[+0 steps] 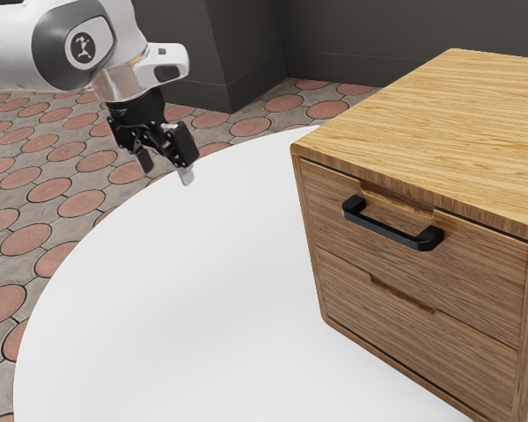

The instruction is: Pull the drawer handle with one arm to open the drawer

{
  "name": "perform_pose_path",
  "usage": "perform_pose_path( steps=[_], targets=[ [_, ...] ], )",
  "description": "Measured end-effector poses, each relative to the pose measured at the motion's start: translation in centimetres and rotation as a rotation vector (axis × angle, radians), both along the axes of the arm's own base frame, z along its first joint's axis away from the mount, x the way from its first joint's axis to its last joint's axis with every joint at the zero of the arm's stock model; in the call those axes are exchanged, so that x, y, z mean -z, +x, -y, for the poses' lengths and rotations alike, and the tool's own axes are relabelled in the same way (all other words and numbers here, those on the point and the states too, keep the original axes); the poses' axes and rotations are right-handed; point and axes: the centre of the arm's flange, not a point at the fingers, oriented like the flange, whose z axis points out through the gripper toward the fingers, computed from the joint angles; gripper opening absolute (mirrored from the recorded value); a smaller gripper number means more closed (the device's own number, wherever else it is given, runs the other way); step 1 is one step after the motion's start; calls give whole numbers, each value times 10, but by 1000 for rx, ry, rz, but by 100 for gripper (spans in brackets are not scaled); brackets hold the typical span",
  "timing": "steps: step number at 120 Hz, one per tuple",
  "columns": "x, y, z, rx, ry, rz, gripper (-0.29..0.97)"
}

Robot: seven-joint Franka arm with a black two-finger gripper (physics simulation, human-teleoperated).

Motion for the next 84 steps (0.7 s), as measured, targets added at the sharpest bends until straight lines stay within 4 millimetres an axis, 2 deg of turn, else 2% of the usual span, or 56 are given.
perform_pose_path(
  steps=[15,24,37,48,50,56,60,65,73,84],
  targets=[
    [0,-1,-3,12,-4,1,68],
    [-9,-2,-5,20,-1,19,68],
    [-12,-3,-24,3,-3,29,68],
    [-22,-4,-26,10,0,50,68],
    [-31,-6,-25,13,4,65,68],
    [-78,-19,-15,34,36,150,68],
    [-108,-34,-8,51,46,203,68],
    [-131,-49,0,70,53,243,68],
    [-143,-58,12,98,58,260,68],
    [-139,-55,23,129,55,245,68]
  ],
)
